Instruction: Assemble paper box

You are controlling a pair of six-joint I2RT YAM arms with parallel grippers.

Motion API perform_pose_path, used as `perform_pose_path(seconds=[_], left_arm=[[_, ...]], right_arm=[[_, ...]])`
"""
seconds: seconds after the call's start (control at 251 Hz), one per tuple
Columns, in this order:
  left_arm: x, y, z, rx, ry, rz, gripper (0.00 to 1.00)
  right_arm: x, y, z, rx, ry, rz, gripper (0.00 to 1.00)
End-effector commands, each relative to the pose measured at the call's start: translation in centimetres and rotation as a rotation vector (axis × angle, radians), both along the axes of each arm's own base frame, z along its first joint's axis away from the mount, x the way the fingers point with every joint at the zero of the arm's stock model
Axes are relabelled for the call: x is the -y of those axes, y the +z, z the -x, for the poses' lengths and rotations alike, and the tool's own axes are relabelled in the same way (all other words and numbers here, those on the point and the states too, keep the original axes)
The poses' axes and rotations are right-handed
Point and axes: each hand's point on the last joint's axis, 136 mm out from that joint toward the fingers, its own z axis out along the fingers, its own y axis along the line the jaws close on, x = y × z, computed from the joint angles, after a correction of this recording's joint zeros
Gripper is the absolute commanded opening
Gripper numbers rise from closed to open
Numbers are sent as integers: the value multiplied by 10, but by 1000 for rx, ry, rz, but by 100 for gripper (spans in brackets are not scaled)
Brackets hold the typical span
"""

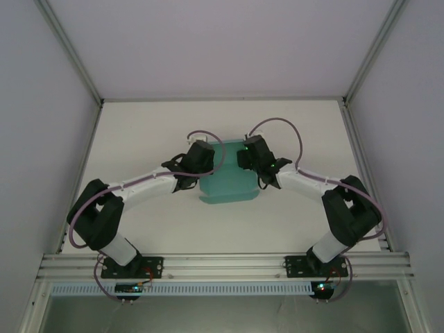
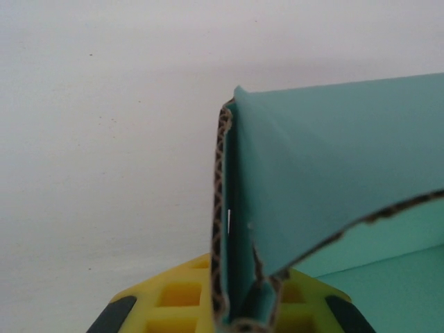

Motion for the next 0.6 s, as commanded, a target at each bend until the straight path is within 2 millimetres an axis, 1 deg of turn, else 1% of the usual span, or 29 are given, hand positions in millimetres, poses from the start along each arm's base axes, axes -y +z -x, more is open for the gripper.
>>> perform_pose_path(seconds=[0.0, 0.136, 0.184, 0.279, 0.351, 0.379, 0.439, 0.475, 0.535, 0.595], left_arm=[[-25, 3, -4, 5, 85, -56, 0], [-23, 2, -4, 5, 81, -52, 0], [-24, 2, -4, 4, 83, -50, 0], [-23, 3, -5, 5, 81, -47, 0], [-22, 4, -5, 7, 79, -44, 0], [-23, 4, -5, 7, 81, -44, 0], [-23, 5, -4, 9, 79, -44, 0], [-23, 6, -4, 11, 78, -41, 0], [-22, 7, -3, 14, 73, -38, 0], [-20, 8, -3, 13, 62, -32, 0]], right_arm=[[9, 12, 7, 25, 0, 53, 62], [8, 17, 13, 24, 4, 72, 68], [5, 18, 14, 20, 18, 61, 72], [-2, 17, 18, 2, 52, 41, 79], [-3, 11, 21, -20, 62, 45, 81], [-1, 8, 21, -29, 57, 57, 78], [1, 0, 24, -63, 58, 76, 69], [4, -4, 23, -73, 43, 85, 66], [8, -10, 20, -88, 18, 83, 63], [10, -14, 14, -94, -15, 75, 56]])
